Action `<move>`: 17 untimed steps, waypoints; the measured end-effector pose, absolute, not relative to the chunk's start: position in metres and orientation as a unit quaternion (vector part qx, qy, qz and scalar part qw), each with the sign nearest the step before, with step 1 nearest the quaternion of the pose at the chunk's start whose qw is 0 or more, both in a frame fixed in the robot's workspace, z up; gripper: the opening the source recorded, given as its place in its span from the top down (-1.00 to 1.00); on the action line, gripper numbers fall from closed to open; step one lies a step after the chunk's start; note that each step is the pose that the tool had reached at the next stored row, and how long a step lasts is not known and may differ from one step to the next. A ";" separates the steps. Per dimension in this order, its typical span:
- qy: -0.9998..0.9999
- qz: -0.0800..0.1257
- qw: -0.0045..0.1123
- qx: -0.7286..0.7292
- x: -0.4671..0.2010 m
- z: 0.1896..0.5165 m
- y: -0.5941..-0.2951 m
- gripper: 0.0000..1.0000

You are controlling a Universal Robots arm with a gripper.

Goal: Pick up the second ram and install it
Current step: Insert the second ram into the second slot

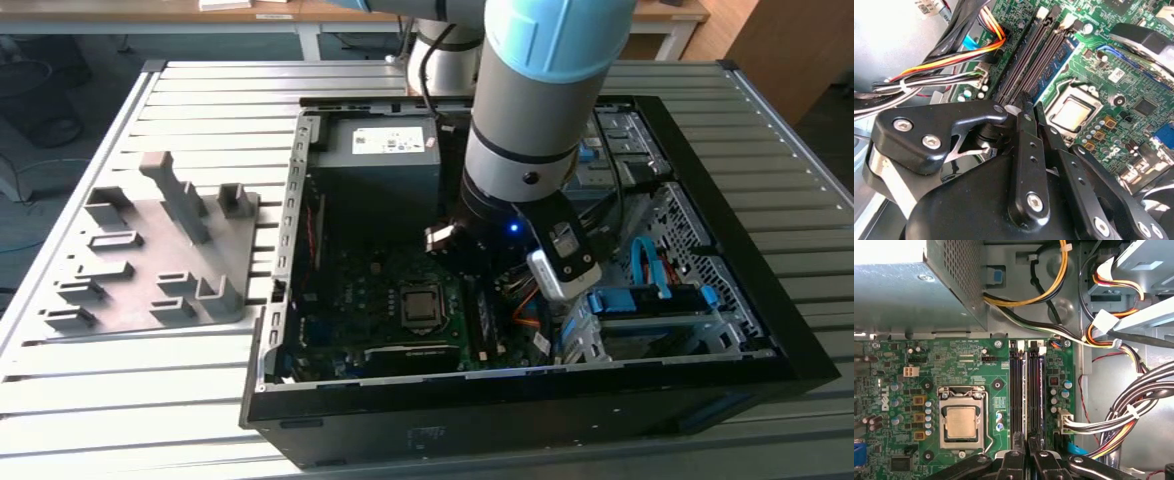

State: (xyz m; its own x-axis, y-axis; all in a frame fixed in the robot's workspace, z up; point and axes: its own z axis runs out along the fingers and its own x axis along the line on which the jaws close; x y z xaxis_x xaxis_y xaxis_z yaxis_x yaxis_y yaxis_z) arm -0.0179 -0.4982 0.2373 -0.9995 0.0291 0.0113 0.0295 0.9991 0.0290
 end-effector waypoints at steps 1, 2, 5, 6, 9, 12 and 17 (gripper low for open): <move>-1.000 -0.018 0.005 -0.015 -0.018 0.237 -0.498 0.73; -1.000 -0.019 0.005 -0.015 -0.018 0.237 -0.498 0.73; -1.000 -0.020 0.005 -0.015 -0.018 0.236 -0.498 0.73; -1.000 -0.020 0.005 -0.015 -0.018 0.235 -0.498 0.73; -1.000 -0.020 0.005 -0.015 -0.018 0.232 -0.498 0.73; -1.000 -0.020 0.005 -0.016 -0.018 0.231 -0.498 0.73; -1.000 -0.019 0.005 -0.017 -0.018 0.228 -0.498 0.73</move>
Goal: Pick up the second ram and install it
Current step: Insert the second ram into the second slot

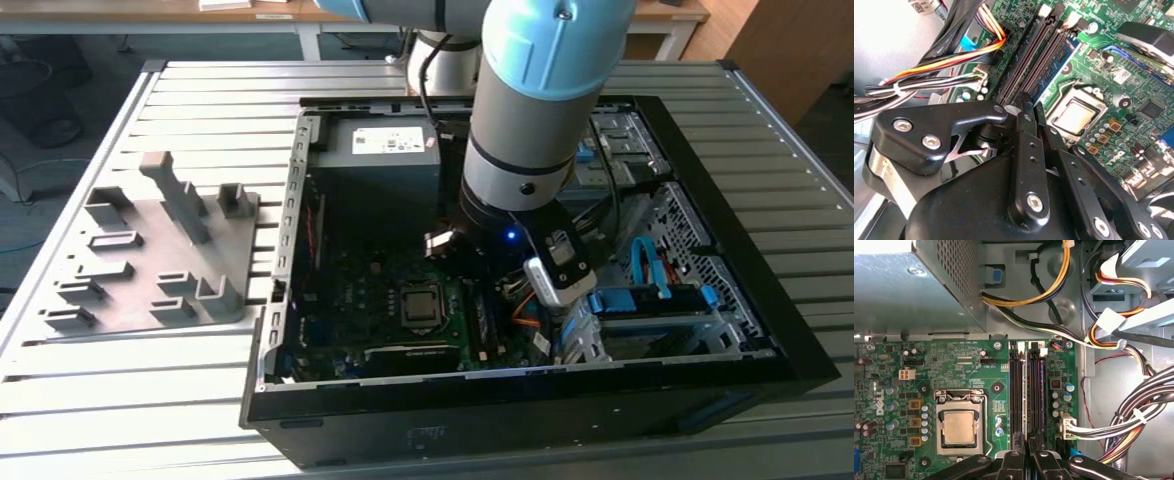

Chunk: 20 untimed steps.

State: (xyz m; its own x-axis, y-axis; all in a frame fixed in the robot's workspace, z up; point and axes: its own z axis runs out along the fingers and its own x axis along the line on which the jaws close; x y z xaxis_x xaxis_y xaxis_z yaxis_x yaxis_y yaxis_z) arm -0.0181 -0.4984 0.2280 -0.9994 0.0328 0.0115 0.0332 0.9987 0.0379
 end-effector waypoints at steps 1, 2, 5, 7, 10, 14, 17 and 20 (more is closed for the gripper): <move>-1.000 -0.019 0.005 -0.017 -0.018 0.227 -0.498 0.73; -1.000 -0.018 0.005 -0.017 -0.018 0.227 -0.498 0.73; -1.000 -0.017 0.005 -0.018 -0.018 0.225 -0.498 0.73; -1.000 -0.017 0.005 -0.018 -0.019 0.224 -0.498 0.73; -1.000 -0.016 0.005 -0.018 -0.019 0.223 -0.498 0.73; -1.000 -0.017 0.005 -0.018 -0.019 0.222 -0.498 0.73; -1.000 -0.017 0.005 -0.018 -0.020 0.222 -0.498 0.73; -1.000 -0.017 0.005 -0.018 -0.020 0.221 -0.498 0.73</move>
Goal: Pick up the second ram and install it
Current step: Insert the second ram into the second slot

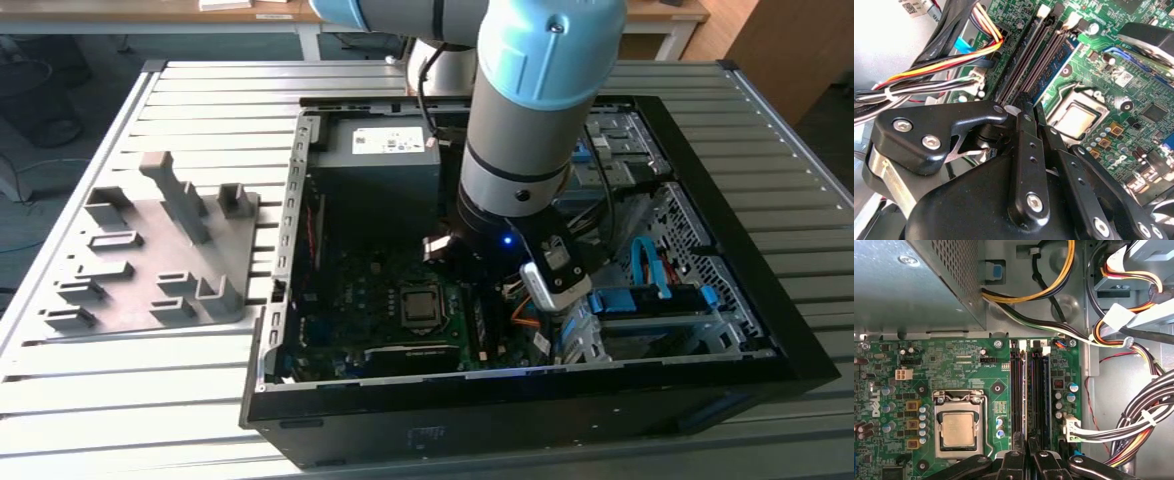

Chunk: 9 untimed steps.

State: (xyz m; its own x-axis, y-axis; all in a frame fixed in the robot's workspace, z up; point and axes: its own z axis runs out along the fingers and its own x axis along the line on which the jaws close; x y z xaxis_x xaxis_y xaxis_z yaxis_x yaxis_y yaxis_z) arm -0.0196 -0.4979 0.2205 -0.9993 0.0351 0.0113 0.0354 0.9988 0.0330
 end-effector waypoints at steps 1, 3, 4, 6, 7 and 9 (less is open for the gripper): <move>-1.000 -0.017 0.005 -0.018 -0.020 0.220 -0.498 0.73; -1.000 -0.016 0.005 -0.018 -0.020 0.219 -0.497 0.73; -1.000 -0.016 0.005 -0.018 -0.020 0.219 -0.497 0.73; -1.000 -0.016 0.005 -0.018 -0.020 0.218 -0.497 0.73; -1.000 -0.016 0.005 -0.018 -0.020 0.218 -0.497 0.73; -1.000 -0.016 0.005 -0.018 -0.020 0.218 -0.497 0.73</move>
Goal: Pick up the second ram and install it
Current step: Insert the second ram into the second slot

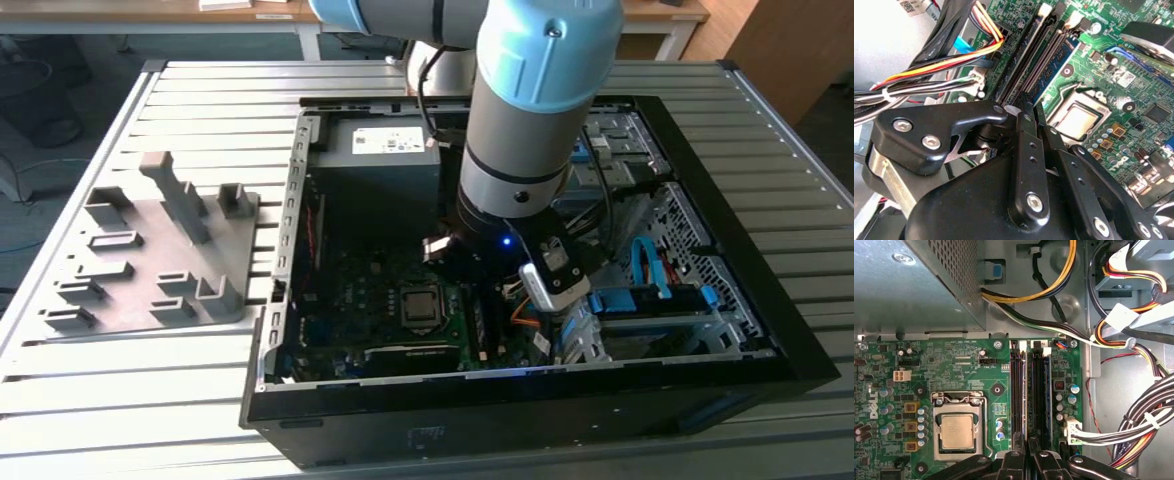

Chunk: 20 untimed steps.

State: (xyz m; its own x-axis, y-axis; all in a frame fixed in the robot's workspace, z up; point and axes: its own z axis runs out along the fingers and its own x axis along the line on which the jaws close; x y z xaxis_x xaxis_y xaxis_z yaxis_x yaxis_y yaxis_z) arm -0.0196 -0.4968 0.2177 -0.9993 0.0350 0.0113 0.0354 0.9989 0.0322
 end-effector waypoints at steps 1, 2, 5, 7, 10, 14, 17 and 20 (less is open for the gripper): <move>-1.000 -0.016 0.005 -0.018 -0.020 0.218 -0.497 0.73; -1.000 -0.016 0.005 -0.018 -0.020 0.217 -0.497 0.73; -1.000 -0.014 0.005 -0.018 -0.020 0.217 -0.497 0.73; -1.000 -0.012 0.005 -0.017 -0.020 0.217 -0.497 0.73; -1.000 -0.011 0.005 -0.017 -0.020 0.217 -0.497 0.73; -1.000 -0.011 0.005 -0.017 -0.020 0.216 -0.497 0.73; -1.000 -0.011 0.005 -0.017 -0.020 0.216 -0.497 0.73; -1.000 -0.011 0.005 -0.017 -0.020 0.215 -0.497 0.73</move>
